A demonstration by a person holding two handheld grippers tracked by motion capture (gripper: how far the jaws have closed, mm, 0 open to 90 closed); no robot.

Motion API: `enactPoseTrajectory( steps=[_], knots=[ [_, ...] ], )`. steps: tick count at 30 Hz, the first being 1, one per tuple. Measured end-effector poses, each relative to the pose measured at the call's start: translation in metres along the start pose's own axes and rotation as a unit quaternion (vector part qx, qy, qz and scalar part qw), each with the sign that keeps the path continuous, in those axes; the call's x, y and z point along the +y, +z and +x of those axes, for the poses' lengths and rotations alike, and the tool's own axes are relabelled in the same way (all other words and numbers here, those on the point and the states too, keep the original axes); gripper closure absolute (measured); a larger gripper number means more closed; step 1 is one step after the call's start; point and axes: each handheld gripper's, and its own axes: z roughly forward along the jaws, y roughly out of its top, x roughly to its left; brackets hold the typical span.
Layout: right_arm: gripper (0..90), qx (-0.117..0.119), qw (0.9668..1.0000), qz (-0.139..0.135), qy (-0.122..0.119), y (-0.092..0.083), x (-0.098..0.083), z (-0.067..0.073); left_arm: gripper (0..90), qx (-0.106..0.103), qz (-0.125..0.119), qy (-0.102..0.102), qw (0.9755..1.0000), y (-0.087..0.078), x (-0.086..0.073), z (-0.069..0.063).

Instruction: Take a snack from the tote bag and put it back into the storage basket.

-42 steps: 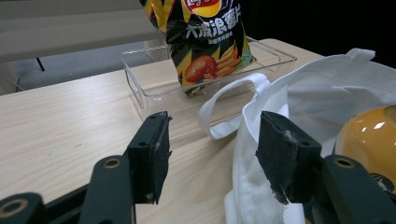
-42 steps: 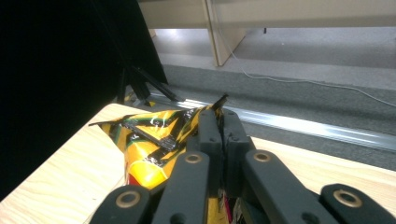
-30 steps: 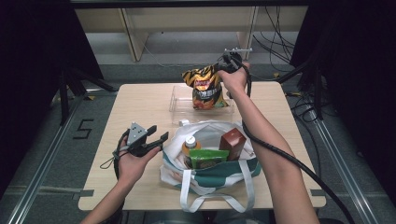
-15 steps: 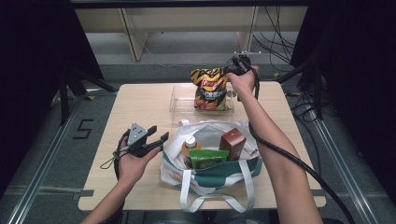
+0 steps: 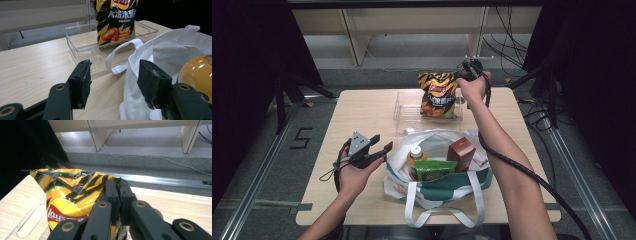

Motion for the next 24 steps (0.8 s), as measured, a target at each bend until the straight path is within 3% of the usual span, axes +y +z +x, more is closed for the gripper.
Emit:
enactPoseTrajectory(
  steps=[5, 6, 8, 9, 10, 11, 13, 14, 15, 16, 24],
  knots=[
    [87.7, -0.006, 0.9999, -0.005, -0.013, 0.000, 0.000, -0.001, 43.4, 0.000, 0.000, 0.001, 1.0000, 0.000, 0.000, 0.000],
    [84.8, -0.005, 1.0000, -0.003, -0.006, 0.000, 0.000, 0.000, 43.4, 0.001, 0.000, 0.000, 1.0000, 0.000, 0.000, 0.000],
    [77.4, -0.018, 0.9996, -0.006, -0.022, 0.001, 0.000, -0.002, 43.4, 0.001, 0.000, 0.002, 1.0000, 0.000, 0.000, 0.001],
    [73.9, -0.022, 0.9997, -0.005, -0.008, 0.000, -0.001, 0.000, 43.4, 0.001, 0.000, -0.001, 1.0000, 0.000, 0.000, 0.000],
    [69.5, -0.018, 0.9995, -0.006, -0.024, -0.002, 0.000, -0.002, 43.4, 0.001, 0.000, -0.001, 1.0000, 0.000, 0.000, 0.000],
    [65.4, -0.017, 0.9999, 0.000, 0.002, -0.005, -0.001, 0.002, 43.4, 0.002, 0.000, -0.001, 1.0000, 0.000, 0.000, 0.000],
    [60.6, -0.016, 0.9996, -0.007, -0.022, -0.010, -0.001, -0.001, 43.4, 0.002, -0.001, -0.001, 1.0000, 0.000, 0.000, 0.001],
    [58.1, -0.013, 0.9998, -0.006, -0.010, -0.013, -0.002, 0.000, 43.4, 0.003, -0.001, -0.001, 1.0000, 0.000, 0.000, 0.001],
    [55.6, -0.013, 0.9997, -0.004, -0.022, -0.015, -0.003, -0.001, 43.4, 0.003, -0.002, -0.001, 1.0000, 0.000, 0.000, 0.001],
    [53.6, -0.009, 0.9998, -0.002, -0.017, -0.018, -0.003, -0.001, 43.4, 0.004, -0.002, -0.001, 1.0000, 0.000, 0.000, 0.001],
    [50.6, 0.013, 0.9997, -0.006, -0.020, -0.048, -0.011, -0.004, 43.2, 0.008, 0.000, 0.001, 1.0000, 0.000, -0.001, 0.003]
  ],
)
